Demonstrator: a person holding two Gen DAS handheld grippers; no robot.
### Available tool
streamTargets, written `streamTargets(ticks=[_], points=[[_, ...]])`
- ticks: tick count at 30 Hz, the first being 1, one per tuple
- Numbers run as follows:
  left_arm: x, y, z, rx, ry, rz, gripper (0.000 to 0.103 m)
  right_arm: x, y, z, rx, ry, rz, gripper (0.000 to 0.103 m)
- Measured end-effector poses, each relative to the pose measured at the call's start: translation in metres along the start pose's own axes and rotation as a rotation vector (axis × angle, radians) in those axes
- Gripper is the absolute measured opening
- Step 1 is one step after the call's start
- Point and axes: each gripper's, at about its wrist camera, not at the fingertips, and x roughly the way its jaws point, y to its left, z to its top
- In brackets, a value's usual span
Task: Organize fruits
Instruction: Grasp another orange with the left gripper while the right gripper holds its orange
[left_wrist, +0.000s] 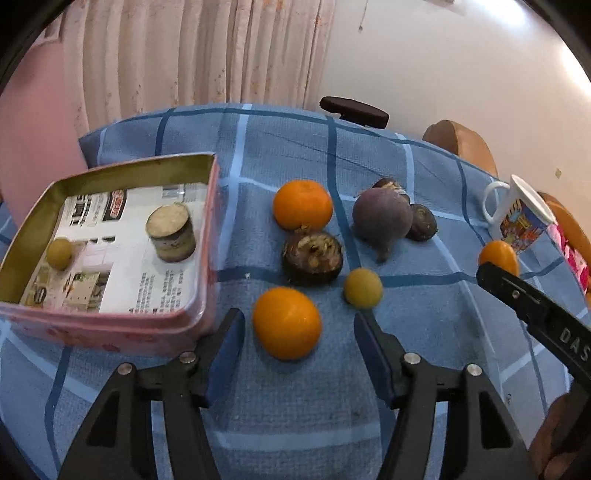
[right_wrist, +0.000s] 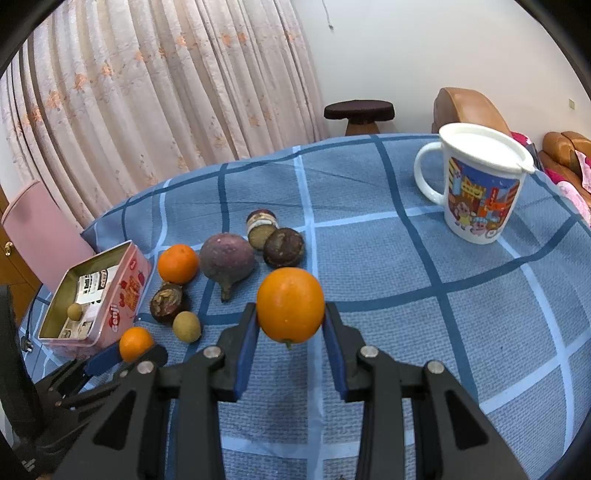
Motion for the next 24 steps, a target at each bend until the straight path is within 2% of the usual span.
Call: streamTargets(ticks=[2, 3, 4, 9, 11, 13, 17, 24], points=[[0.004, -0.001, 0.001, 0.006, 0.017, 0.016, 0.055, 0.000, -0.001, 0.000, 0.005, 0.001, 0.001, 0.038], [0.004, -0.001, 0.002, 0.005, 0.013, 0.012, 0.044, 0.000, -0.001, 0.000, 0.007, 0.001, 0.001, 0.038], [0.004, 0.000, 0.002, 0.004, 0.014, 0.003, 0.037, 0.000, -0.002, 0.000, 0.010, 0.001, 0.000, 0.038], [0.001, 0.003, 0.001, -0.009, -0.001, -0.051, 0.037, -0.001, -0.003, 0.000, 0.016, -0.019, -0.003, 0.038], [-0.008, 0.001, 0.000, 0.005, -0.046, -0.082, 0.037, -0.003, -0.005, 0.000, 0.017, -0.035, 0.002, 0.038], [-0.022, -0.002, 0.000, 0.037, -0.124, -0.108, 0.037, -0.005, -0.005, 0.001, 0.017, -0.058, 0.014, 0.038], [-0.046, -0.003, 0.004, 0.122, -0.255, -0.093, 0.037, -0.012, 0.003, 0.000, -0.011, -0.115, 0.033, 0.038], [-0.062, 0.031, 0.016, 0.174, -0.362, -0.017, 0.037, -0.024, 0.026, -0.007, -0.101, -0.230, 0.024, 0.038]])
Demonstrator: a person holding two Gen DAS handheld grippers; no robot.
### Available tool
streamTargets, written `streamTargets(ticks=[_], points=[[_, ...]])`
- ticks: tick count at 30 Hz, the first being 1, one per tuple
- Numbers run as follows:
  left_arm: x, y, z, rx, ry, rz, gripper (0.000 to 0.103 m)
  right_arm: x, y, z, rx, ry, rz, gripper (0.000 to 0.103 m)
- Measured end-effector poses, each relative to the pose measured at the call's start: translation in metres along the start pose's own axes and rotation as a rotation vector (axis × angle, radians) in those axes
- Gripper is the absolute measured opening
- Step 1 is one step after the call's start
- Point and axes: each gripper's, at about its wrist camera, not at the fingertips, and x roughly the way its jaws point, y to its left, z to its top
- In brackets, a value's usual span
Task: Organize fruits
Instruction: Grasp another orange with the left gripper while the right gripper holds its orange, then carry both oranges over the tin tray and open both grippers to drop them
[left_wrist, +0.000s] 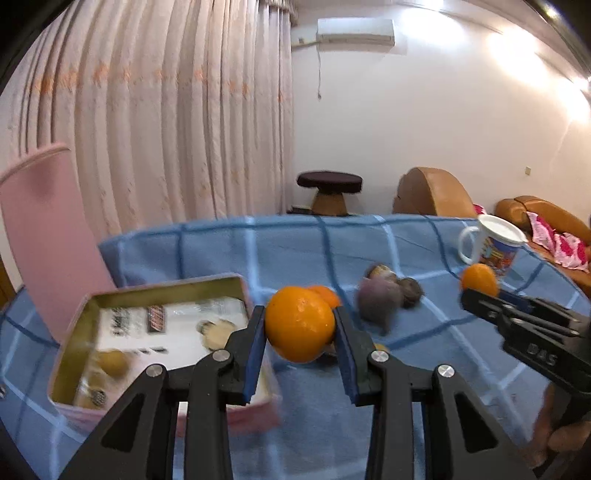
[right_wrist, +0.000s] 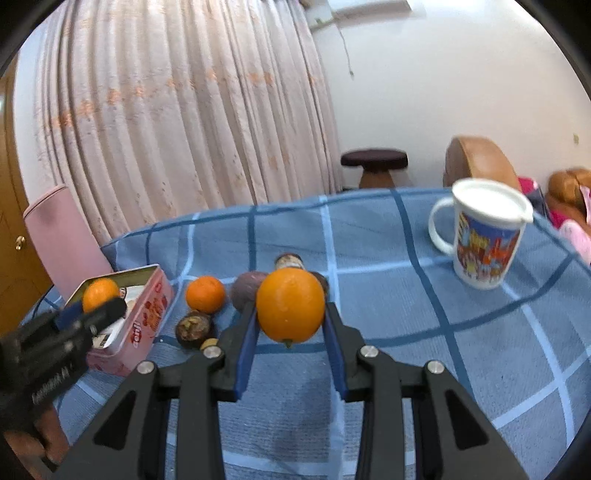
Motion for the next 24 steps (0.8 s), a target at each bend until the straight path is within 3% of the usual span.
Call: streamTargets(ticks=[13, 19, 24], points=[[0.004, 0.055, 0.003, -0.013, -0.055, 0.066, 0.037, -0.002, 0.035, -0.007, -0.070, -0.042, -0.120, 0.038], [-0.001, 0.078, 0.004, -0.028, -0.073, 0.103, 0.037, 0.008, 0.065, -0.009, -0.040, -0.001, -0.064, 0.038], [0.001, 0.103, 0.003, -0.056, -0.058, 0.142, 0.037, 0.012, 0.110, -0.003, -0.080, -0.016, -0.002, 0.038]])
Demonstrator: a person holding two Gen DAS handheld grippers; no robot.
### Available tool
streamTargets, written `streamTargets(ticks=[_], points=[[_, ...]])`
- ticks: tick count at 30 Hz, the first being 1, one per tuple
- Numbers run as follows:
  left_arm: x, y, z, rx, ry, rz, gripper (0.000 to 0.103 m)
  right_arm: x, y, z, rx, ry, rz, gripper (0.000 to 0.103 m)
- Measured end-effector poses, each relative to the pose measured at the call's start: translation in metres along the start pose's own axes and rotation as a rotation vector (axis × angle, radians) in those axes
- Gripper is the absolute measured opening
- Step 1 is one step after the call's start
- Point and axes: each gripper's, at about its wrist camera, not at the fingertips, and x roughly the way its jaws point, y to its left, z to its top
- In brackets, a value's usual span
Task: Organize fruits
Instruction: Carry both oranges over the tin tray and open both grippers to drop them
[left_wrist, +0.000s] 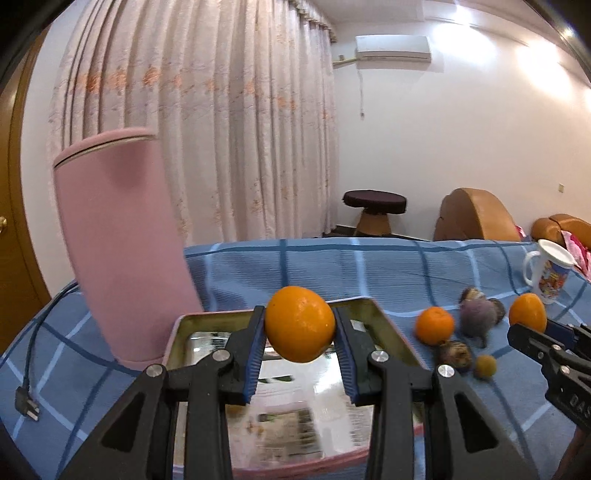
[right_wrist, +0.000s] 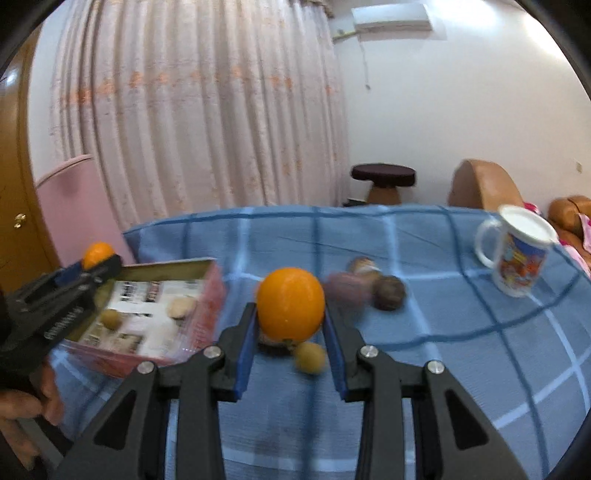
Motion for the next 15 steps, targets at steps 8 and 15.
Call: streamTargets(ticks=[8, 15], points=[[0.008, 0.034, 0.005, -0.044, 0.013, 0.067, 0.037, 0.019, 0.063, 0.016, -0.035, -0.027, 0.085, 0.038], [0.021, 0.048, 0.001, -0.077, 0.059, 0.115, 0.037, 0.050, 0.089, 0.015, -0.042, 0.000, 0.095, 0.038]])
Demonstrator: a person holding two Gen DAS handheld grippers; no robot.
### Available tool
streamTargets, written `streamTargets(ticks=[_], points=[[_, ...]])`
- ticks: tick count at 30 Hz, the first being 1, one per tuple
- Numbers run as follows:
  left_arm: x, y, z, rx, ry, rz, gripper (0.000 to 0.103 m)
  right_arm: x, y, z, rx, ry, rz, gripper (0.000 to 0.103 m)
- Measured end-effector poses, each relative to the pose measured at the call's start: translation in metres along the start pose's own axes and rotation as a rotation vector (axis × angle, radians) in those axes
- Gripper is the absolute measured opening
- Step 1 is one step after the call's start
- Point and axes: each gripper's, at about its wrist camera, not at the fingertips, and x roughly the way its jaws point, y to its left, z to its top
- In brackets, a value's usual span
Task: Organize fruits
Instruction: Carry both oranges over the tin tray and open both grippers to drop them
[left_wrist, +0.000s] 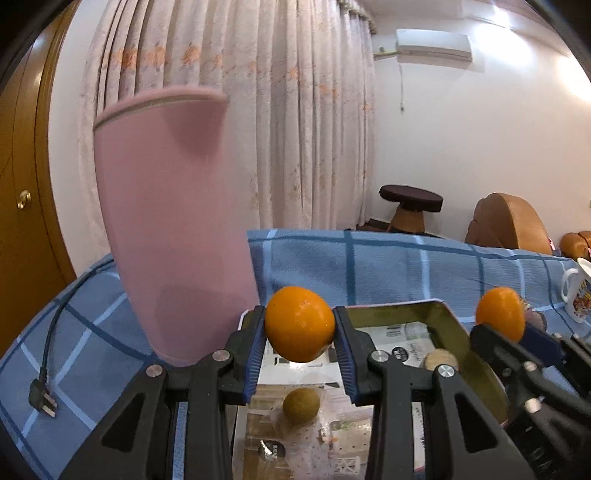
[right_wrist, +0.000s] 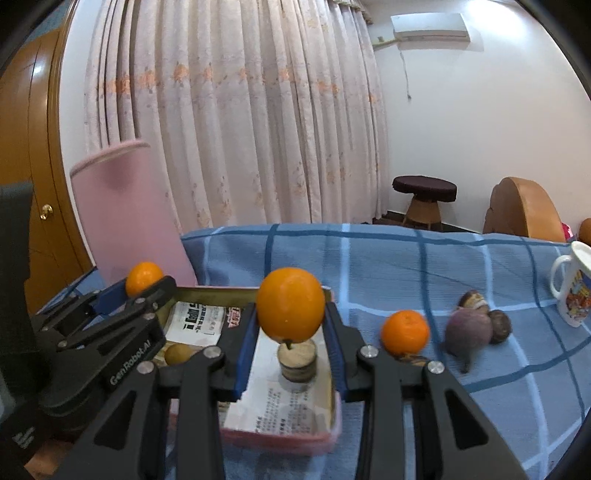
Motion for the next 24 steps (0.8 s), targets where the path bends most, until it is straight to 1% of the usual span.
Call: streamTargets(ticks=[2, 10, 14, 18, 24], points=[[0.003, 0.000, -0.001, -0.002, 0.014, 0.012, 0.037, 0.007, 0.001, -0.002, 0.005, 0.021, 0.009, 0.038], [0.007, 0.000, -0.003, 0.016, 0.025, 0.048, 0.037, 0.016, 0.000, -0.005, -0.004, 0.048, -0.001, 0.038], [0.013, 0.002, -0.005, 0.018, 0.050, 0.068, 0.037, 0.020, -0.001, -0.005, -0.002, 0.065, -0.009, 0.038], [0.018, 0.003, -0.008, 0.020, 0.073, 0.087, 0.037, 0.024, 0.001, -0.006, -0.010, 0.090, 0.001, 0.038], [0.021, 0.004, -0.010, 0.016, 0.095, 0.090, 0.038, 0.027, 0.007, -0.007, -0.041, 0.105, 0.011, 0.039]])
